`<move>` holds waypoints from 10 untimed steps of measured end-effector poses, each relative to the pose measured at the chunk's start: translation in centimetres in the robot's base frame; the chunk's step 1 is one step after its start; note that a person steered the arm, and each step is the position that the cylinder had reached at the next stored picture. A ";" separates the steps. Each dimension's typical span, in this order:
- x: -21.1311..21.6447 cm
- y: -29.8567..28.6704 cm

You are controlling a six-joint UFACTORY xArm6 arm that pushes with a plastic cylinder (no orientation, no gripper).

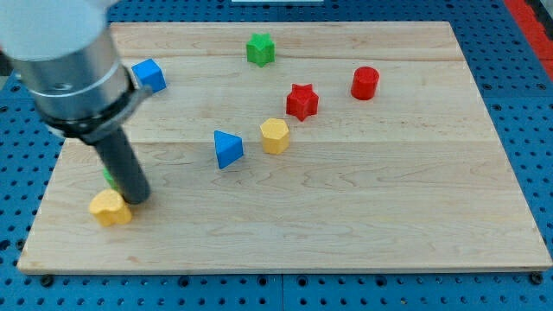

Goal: Move the yellow hexagon closer to the blue cube

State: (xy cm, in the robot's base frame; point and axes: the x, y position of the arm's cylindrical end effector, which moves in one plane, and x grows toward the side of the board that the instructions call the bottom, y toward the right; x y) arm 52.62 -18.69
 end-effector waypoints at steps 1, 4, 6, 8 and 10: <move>0.6 -4.0; -0.6 13.8; -1.0 20.8; -1.0 21.3; -8.2 19.9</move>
State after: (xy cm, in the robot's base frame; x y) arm 44.40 1.22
